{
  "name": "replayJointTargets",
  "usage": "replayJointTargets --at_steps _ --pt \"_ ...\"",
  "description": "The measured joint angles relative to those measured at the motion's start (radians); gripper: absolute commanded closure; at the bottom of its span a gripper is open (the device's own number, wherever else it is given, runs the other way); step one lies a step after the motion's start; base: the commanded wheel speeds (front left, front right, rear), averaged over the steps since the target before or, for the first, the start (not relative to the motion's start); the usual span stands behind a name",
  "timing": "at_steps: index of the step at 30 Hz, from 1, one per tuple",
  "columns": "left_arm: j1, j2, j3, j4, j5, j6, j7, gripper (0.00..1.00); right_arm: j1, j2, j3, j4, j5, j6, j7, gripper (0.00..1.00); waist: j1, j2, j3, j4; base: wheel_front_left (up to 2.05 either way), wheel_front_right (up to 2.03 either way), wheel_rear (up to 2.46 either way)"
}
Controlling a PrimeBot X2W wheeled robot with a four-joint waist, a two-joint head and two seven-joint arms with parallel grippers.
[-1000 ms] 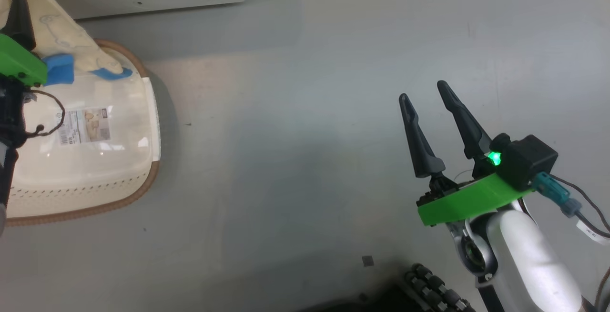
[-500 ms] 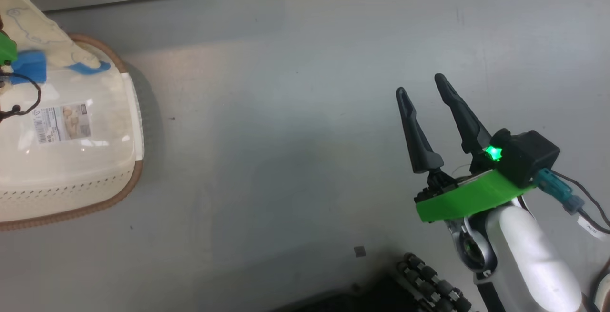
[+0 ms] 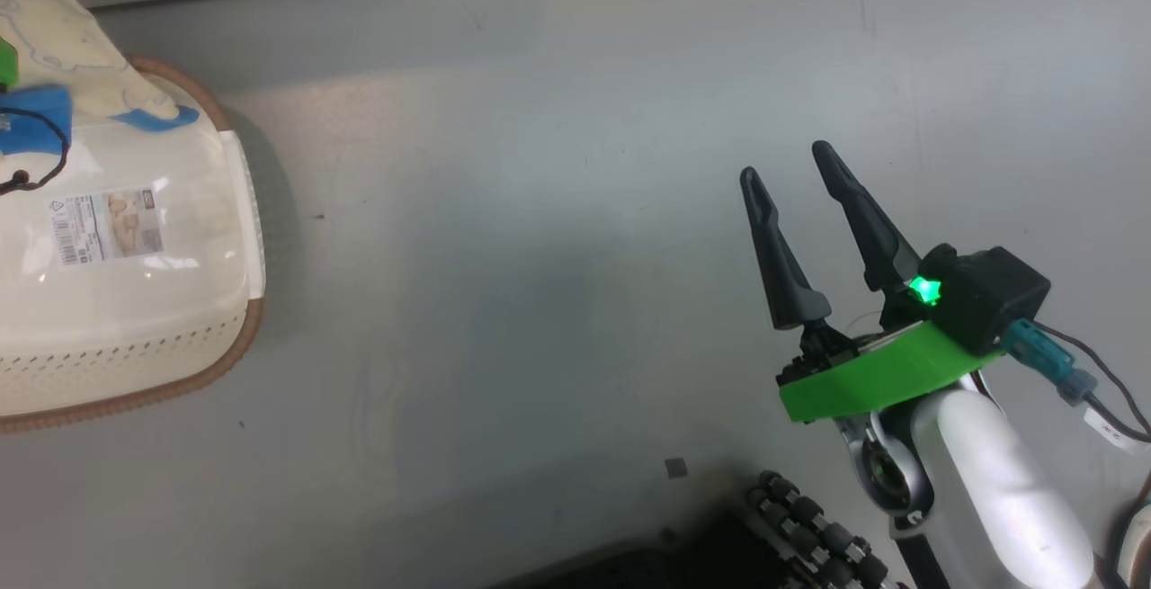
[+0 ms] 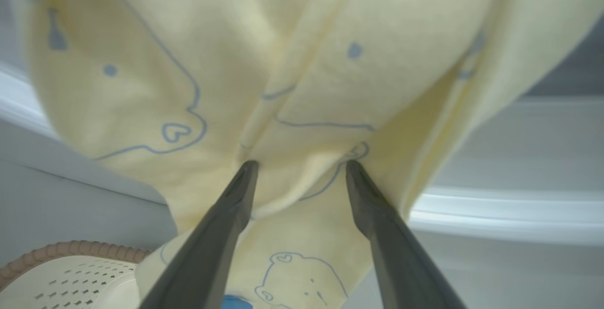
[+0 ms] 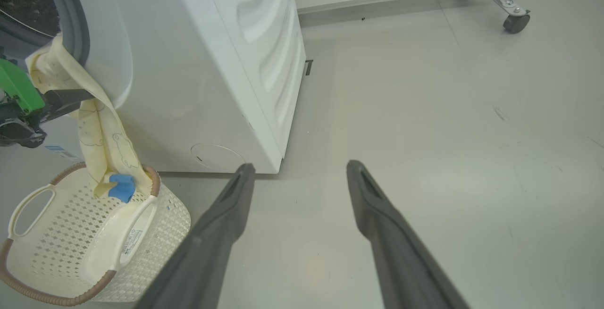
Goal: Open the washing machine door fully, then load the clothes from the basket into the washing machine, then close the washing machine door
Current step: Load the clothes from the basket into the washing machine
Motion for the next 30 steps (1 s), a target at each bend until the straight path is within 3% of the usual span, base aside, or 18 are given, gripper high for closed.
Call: replayJointTargets --at_steps 5,6,7,22,30 --pt "-0.012 0.004 -0.006 0.000 -0.025 0.000 -0.001 0.00 -0.003 0.000 0.004 0.000 0.000 0.000 0.000 0.00 0.0000 0.0000 0.005 0.003 0.00 0.00 0.00" --pt "-0.013 0.004 -0.008 0.000 -0.025 0.000 -0.002 0.65 -0.004 0.000 0.004 0.000 0.000 0.000 0.000 0.00 0.0000 0.0000 0.006 0.003 0.00 0.00 0.00" --pt "-0.014 0.005 -0.010 -0.002 -0.025 0.000 -0.008 1.00 -0.005 0.000 0.004 0.000 0.000 0.000 0.000 0.00 0.0000 0.0000 0.006 0.005 0.00 0.00 0.00" --pt "0.034 0.031 -0.061 -0.087 -0.097 0.000 -0.076 1.00 -0.017 0.000 -0.005 0.017 -0.001 0.000 0.000 0.00 0.0000 0.0000 -0.047 0.041 0.00 0.00 0.00" --pt "0.045 0.081 -0.055 -0.164 -0.104 0.000 -0.094 1.00 -0.017 0.000 -0.005 0.026 -0.002 0.000 0.000 0.00 -0.0001 0.0000 -0.085 0.071 0.00 0.00 0.00"
